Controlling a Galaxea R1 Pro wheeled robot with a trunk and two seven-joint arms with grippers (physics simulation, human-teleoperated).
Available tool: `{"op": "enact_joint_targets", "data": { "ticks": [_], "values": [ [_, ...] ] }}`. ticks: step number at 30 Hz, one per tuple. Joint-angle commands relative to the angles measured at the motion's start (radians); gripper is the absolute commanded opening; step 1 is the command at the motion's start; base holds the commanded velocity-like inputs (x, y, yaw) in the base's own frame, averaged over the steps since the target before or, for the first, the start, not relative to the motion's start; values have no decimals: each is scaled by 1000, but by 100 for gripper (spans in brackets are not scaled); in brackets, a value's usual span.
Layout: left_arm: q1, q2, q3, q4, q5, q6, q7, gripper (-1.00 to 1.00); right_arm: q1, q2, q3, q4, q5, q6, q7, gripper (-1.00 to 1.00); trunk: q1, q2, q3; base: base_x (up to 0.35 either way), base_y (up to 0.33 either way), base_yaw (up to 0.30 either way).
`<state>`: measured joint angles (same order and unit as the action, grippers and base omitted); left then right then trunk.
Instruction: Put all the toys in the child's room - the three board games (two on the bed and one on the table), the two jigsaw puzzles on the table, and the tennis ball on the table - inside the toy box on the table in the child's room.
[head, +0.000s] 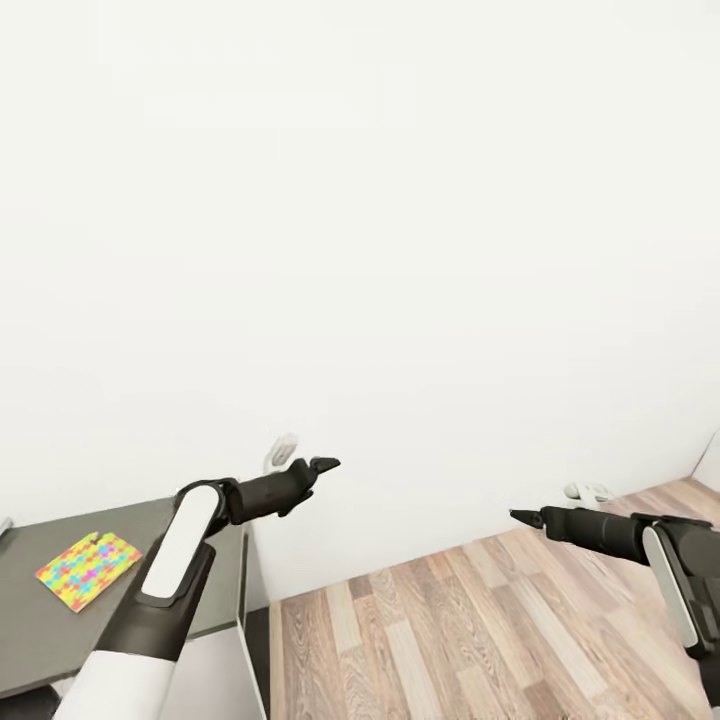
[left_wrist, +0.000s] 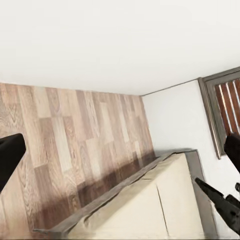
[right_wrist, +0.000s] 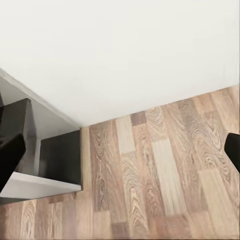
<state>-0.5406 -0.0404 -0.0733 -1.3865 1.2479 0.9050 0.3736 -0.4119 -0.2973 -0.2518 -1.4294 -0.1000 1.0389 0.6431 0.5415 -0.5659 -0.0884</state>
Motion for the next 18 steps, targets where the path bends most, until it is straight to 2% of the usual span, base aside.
{"op": "enact_joint_targets", "data": {
  "ticks": [1,2,6,18],
  "values": [
    [3,-3,-10,31,-2,-11,10,100,-1,-8,-1,10,-11,8,-4,100,0,-2,-2,-2,-2,-280],
    [3,-3,-10,31,-2,-11,10,100,-1,-8,-1,10,-11,8,-4,100,0,-2,-1,-2,-2,-280],
    [35,-7,-34,105,-36,-75,6,100,-1,-43,-1,51,-11,8,-4,100,0,-2,0,-1,-1,-280],
    [75,-5,-49,150,-59,-137,-7,100,-4,-90,-2,151,-13,8,-3,100,0,-2,4,0,0,-280]
  ]
}}
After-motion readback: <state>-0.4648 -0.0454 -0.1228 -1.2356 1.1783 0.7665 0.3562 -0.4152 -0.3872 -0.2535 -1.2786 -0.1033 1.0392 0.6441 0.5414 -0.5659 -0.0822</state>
